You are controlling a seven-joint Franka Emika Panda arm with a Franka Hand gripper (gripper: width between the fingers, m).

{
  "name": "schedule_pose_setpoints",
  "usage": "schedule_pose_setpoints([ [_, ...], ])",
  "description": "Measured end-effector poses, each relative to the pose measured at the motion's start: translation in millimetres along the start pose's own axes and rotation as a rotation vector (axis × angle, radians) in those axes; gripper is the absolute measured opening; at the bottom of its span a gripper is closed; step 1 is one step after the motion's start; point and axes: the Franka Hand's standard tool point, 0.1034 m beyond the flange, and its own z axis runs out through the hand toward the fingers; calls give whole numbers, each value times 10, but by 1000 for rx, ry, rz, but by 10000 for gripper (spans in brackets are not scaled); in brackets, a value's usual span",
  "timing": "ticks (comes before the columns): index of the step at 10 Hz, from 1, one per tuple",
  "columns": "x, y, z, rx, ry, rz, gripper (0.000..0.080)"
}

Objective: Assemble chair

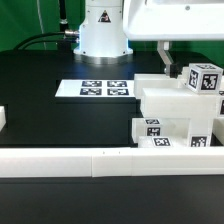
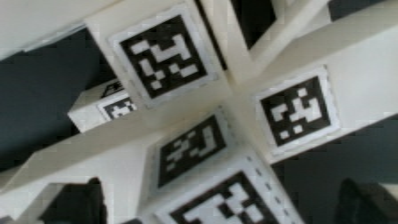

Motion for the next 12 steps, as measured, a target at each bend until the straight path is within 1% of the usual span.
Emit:
schedule_pose_setpoints([
  [3, -7, -1, 2, -27, -3, -334, 649],
  [4, -3, -3, -4, -32, -2, -381, 649],
  [5, 5, 10, -7, -31, -1, -377, 623],
  [6, 14, 38, -4, -32, -1, -371, 623],
  [7, 15, 56, 5, -33, -1, -369, 446],
  [8, 13, 52, 6, -33, -2, -369, 446],
  [9, 14, 55, 6, -33, -1, -353, 281],
  [12, 17, 58, 8, -32, 3, -304, 284],
])
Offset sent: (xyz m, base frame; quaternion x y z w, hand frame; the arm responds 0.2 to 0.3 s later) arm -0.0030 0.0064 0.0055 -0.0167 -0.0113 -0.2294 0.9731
